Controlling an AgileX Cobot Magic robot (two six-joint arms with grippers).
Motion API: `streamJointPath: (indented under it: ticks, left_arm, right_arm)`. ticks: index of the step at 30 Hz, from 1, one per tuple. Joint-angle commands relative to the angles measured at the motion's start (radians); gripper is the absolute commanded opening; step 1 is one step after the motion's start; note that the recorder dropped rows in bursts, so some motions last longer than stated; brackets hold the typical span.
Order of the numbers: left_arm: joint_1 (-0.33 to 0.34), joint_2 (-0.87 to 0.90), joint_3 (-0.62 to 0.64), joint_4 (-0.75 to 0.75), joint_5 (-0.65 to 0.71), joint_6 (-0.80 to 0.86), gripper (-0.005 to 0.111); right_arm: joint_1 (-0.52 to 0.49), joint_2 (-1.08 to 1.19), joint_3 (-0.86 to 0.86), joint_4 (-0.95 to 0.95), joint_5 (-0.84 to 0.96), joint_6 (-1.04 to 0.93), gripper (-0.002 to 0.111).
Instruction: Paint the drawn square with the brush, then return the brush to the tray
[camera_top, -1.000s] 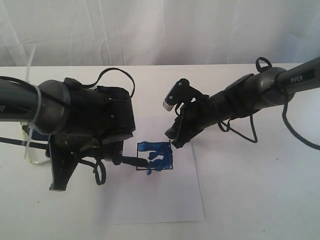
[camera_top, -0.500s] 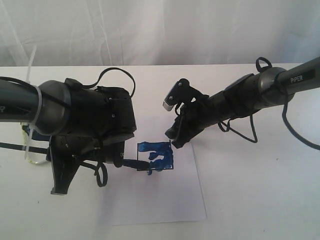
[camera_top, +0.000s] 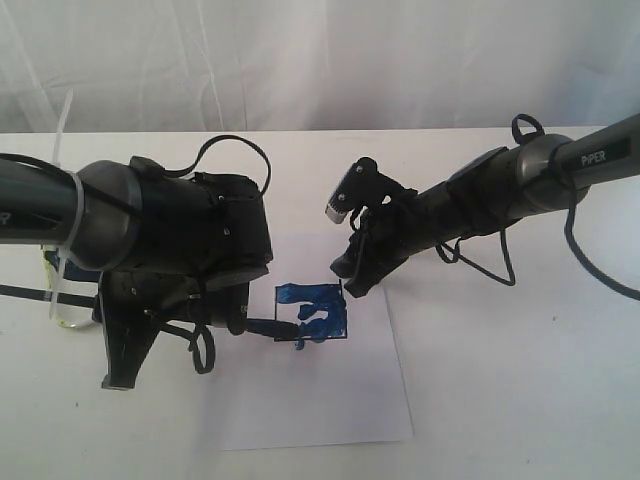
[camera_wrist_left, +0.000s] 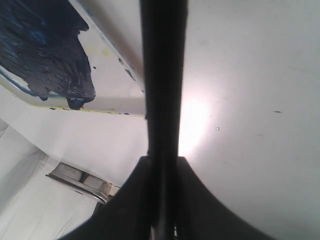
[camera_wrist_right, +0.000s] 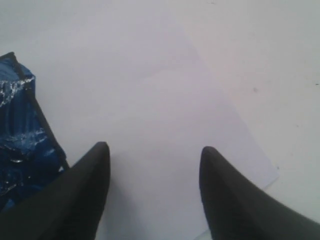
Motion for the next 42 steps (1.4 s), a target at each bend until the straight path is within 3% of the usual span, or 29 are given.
streamJointPath:
  ticks: [1,42]
  left_arm:
    - [-0.005,-0.013,-0.001,-0.008,0.101,0.004,0.0]
    - [-0.005,-0.013,-0.001,-0.02,0.101,0.004,0.0]
  right_arm:
    - [-0.001,0.014,0.009,-0.036,-0.033,-0.021,0.051]
    - [-0.001,0.014,0.009,-0.036,-0.035,-0.022,0.051]
